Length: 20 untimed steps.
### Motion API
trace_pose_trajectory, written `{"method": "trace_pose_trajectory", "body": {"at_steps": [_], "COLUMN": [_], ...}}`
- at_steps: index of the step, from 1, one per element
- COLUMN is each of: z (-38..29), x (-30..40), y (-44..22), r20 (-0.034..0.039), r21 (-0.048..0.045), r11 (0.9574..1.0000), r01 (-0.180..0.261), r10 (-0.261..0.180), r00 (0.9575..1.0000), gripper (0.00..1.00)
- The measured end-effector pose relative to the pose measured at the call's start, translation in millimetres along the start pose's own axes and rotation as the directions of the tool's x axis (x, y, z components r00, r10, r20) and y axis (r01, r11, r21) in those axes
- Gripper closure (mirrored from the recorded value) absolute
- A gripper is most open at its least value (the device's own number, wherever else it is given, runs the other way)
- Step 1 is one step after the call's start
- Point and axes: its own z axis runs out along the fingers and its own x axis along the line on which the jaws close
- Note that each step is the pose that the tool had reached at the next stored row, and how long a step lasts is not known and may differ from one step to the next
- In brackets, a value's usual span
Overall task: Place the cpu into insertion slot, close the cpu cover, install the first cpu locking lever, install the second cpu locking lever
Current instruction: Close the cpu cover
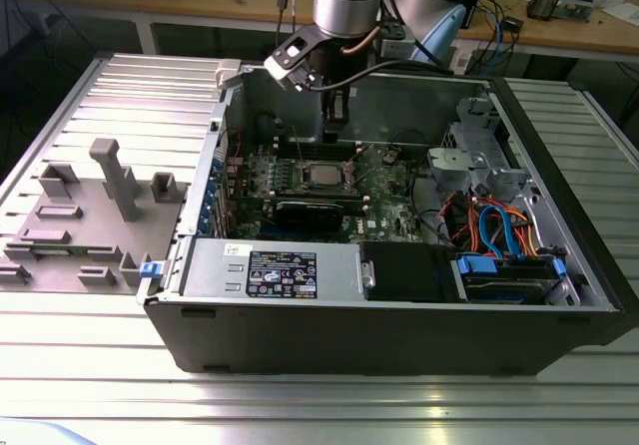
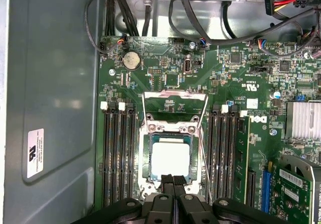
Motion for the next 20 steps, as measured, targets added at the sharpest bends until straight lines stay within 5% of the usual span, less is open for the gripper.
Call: {"method": "trace_pose_trajectory", "body": {"at_steps": [20], "z": [0.0], "x": [-0.3], "y": [8.5], "r20": [0.0], "r21": [0.0], "r11": [1.0], "r01": [0.0], "r10": [0.0], "r00": [1.0], "gripper": [0.89]}}
